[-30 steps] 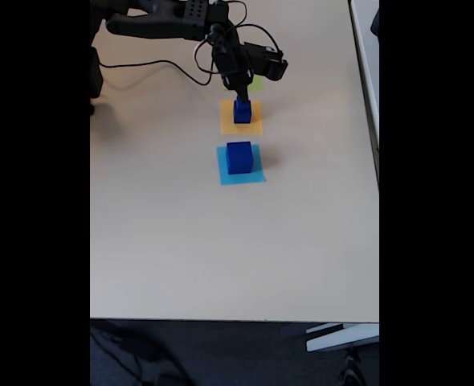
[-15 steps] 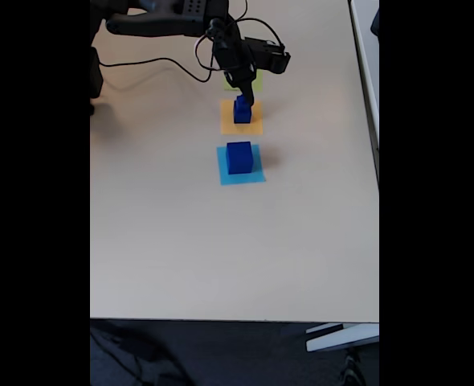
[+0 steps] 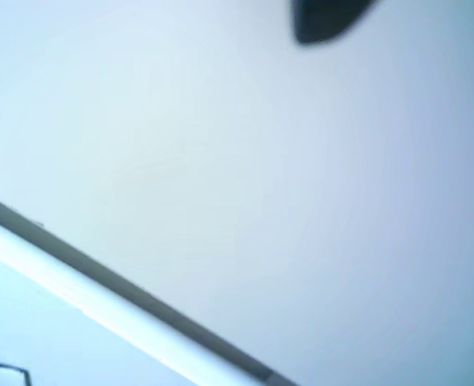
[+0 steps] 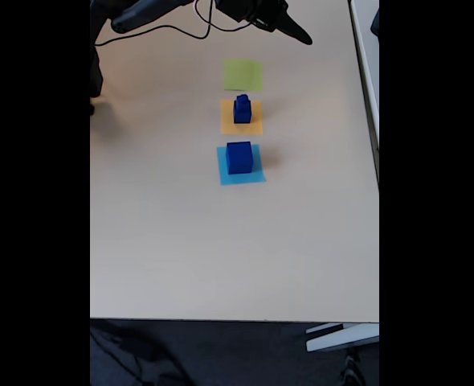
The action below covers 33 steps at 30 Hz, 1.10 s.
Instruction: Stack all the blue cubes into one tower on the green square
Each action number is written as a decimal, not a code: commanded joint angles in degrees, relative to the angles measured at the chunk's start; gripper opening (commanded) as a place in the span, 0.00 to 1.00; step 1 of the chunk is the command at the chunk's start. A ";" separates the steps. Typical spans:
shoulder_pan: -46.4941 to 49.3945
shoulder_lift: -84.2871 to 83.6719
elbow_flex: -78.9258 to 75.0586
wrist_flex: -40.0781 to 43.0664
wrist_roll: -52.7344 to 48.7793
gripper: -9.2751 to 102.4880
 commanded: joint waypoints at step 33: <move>8.88 13.71 28.83 0.62 13.27 0.52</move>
